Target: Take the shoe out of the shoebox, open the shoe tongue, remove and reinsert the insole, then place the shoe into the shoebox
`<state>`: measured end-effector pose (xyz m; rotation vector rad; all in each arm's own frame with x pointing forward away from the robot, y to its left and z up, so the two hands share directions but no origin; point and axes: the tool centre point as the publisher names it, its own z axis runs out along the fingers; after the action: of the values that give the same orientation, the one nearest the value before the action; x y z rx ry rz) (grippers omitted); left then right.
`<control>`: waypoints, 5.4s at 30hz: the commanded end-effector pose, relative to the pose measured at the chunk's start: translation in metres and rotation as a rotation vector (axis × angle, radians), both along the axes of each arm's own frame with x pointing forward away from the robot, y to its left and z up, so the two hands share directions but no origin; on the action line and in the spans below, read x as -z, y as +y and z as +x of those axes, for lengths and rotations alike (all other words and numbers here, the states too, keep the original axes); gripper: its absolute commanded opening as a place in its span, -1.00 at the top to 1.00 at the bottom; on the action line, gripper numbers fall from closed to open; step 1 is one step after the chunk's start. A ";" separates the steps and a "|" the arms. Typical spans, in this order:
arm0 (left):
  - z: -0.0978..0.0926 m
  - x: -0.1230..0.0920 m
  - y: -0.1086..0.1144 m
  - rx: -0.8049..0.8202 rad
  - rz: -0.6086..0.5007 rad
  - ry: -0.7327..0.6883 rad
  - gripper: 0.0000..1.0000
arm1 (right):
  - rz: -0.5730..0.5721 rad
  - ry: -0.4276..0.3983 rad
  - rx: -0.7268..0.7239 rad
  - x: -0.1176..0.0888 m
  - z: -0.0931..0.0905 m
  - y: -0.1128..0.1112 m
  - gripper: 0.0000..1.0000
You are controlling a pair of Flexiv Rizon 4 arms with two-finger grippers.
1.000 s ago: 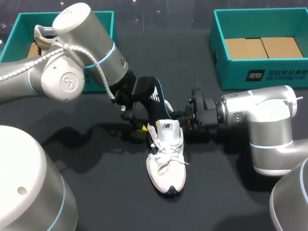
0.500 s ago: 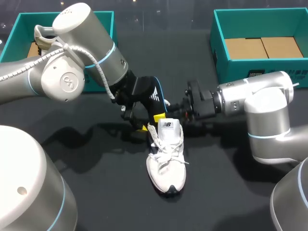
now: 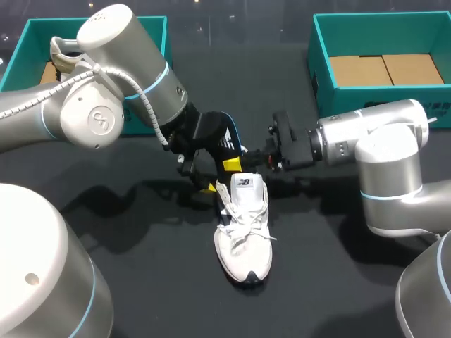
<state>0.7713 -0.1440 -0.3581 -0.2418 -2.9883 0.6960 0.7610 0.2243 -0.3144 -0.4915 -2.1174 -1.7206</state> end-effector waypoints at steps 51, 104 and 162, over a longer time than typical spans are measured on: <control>0.000 0.000 0.000 0.001 0.001 -0.001 -1.00 | 0.019 0.008 -0.037 0.005 0.002 0.000 1.00; 0.000 0.000 0.000 0.001 0.001 -0.001 -1.00 | -0.042 0.132 0.021 0.023 -0.009 -0.005 1.00; 0.000 0.000 0.000 0.001 0.001 -0.001 -1.00 | -0.177 0.263 0.145 0.037 -0.015 -0.011 1.00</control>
<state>0.7713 -0.1441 -0.3581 -0.2418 -2.9883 0.6959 0.7518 0.2083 -0.3448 -0.8899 -2.0904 -1.4480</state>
